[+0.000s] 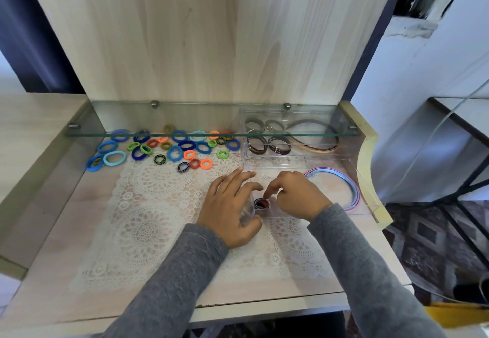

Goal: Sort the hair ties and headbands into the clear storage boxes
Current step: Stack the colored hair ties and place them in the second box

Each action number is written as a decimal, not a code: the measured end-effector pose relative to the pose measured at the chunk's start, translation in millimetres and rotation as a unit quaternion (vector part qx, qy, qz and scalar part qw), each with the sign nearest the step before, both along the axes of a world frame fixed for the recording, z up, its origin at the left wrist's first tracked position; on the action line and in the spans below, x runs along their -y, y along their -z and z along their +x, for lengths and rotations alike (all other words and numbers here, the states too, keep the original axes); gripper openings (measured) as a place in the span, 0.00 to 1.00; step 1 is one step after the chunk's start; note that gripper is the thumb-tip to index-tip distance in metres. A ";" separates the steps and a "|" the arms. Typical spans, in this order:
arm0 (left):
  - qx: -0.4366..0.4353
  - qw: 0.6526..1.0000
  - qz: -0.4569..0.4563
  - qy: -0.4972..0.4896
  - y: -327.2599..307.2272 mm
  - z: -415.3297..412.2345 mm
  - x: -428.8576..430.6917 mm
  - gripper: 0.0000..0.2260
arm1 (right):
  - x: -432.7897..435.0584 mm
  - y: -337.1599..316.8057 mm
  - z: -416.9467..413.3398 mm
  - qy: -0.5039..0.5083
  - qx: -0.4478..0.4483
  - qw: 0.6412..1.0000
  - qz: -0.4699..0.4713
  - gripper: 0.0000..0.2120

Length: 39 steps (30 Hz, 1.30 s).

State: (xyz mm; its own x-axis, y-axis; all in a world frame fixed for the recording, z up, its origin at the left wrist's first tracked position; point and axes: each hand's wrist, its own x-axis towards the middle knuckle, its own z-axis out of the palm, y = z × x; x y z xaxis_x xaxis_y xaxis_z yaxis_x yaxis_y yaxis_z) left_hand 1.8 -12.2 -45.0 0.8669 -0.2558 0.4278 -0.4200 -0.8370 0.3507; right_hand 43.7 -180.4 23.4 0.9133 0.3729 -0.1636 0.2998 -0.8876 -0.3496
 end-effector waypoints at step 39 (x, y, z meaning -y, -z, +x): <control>-0.065 0.946 0.074 -0.308 6.6 14.4 -111.6 0.20 | -143.8 70.4 13.9 0.059 0.195 0.972 0.118 0.22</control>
State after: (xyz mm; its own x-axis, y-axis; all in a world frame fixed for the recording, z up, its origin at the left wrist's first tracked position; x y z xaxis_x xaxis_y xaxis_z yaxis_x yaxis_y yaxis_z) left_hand 16.2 99.4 -51.6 0.9137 0.2672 0.3062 0.2032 -0.9529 0.2253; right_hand 57.6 -36.7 -47.0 0.9274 0.2462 0.2816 0.3510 -0.8332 -0.4272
